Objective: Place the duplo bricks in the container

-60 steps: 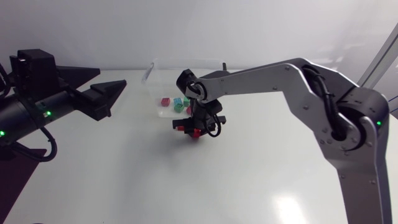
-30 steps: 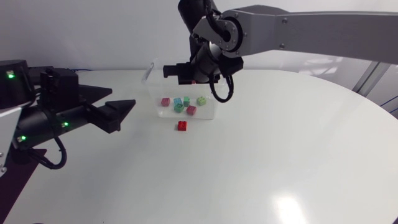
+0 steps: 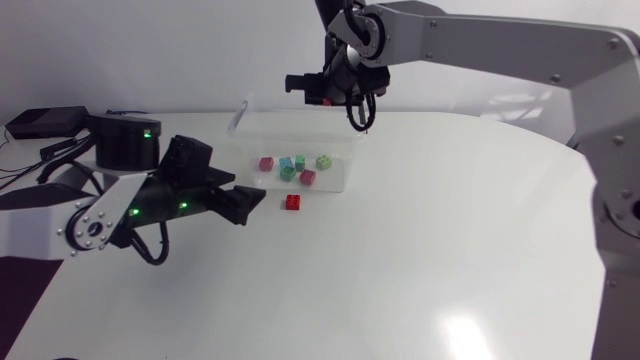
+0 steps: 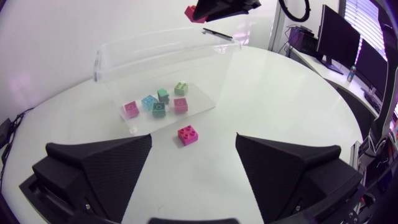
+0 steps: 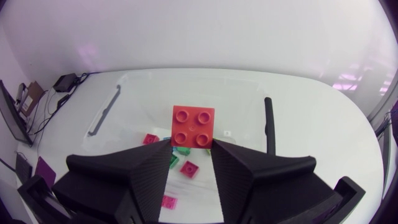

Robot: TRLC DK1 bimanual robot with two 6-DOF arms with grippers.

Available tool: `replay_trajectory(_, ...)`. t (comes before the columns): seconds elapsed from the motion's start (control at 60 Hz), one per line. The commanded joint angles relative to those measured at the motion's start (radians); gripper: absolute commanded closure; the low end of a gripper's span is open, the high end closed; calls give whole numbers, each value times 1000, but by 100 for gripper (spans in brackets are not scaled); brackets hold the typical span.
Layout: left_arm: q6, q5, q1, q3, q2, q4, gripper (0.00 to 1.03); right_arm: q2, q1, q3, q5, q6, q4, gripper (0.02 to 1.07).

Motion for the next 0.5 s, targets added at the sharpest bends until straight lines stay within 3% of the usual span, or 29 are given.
replay_trajectory(0.0, -38, -16, -25, 63, 88, 24, 10, 100, -25, 93, 12, -10, -31, 56)
replay_trajectory(0.083, -57, -36, -41, 106, 178, 43, 10, 163, -44, 182, 20, -11, -59, 38)
replay_trajectory(0.25, -78, -79, -74, 192, 310, 52, 10, 235, -61, 308, 21, -14, -143, 17)
replay_trajectory(0.483, -141, -140, -118, 350, 493, 10, 10, 101, -54, 139, 41, -22, -89, 12)
